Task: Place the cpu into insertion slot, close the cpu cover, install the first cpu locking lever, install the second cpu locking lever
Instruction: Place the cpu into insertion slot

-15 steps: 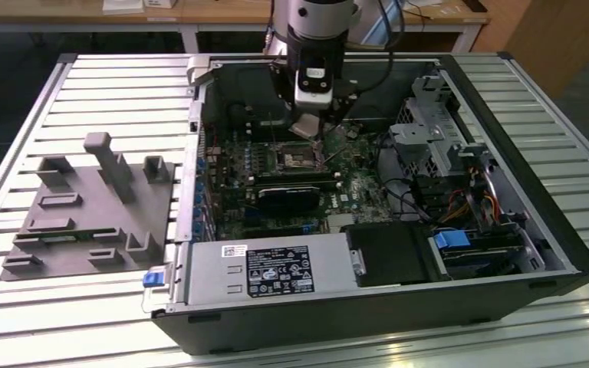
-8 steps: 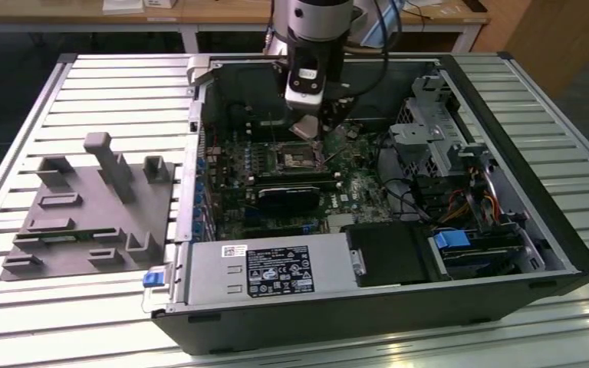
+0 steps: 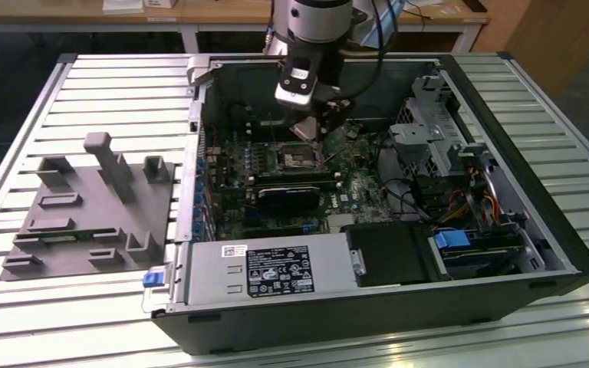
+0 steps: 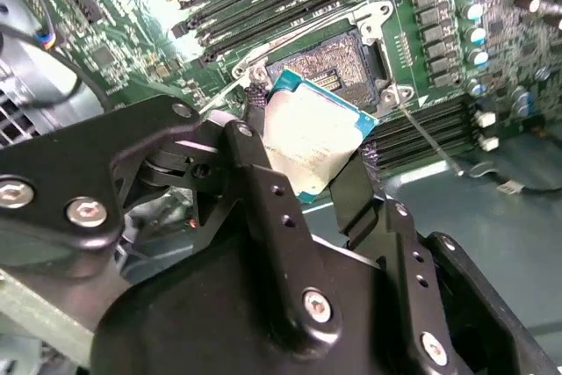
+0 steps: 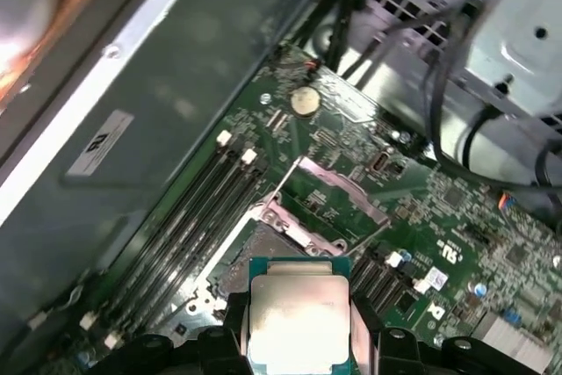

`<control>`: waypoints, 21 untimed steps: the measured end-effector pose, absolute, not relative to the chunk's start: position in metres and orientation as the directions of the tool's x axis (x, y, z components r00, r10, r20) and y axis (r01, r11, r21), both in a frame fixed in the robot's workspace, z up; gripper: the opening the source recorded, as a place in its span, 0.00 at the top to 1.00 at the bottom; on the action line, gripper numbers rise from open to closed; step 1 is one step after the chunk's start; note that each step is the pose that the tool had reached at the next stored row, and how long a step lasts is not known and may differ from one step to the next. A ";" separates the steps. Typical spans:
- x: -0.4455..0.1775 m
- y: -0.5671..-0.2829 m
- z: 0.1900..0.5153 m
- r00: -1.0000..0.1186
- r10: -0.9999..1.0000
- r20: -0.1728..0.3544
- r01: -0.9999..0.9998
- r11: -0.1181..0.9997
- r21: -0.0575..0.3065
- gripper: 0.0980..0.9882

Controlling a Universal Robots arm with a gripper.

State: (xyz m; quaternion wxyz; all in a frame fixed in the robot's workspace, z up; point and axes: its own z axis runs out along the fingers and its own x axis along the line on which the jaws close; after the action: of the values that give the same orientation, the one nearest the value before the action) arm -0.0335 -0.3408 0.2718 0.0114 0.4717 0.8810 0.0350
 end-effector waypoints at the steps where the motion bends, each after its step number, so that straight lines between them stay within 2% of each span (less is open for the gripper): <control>1: -0.033 -0.341 0.272 -0.540 0.841 0.013 0.840 0.538 0.072 0.50; 21: -0.033 -0.341 0.266 -0.212 0.977 0.013 0.975 0.210 0.072 0.50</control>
State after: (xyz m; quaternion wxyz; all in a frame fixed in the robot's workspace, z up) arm -0.0334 -0.3408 0.2662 0.0177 0.6275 0.7778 0.0322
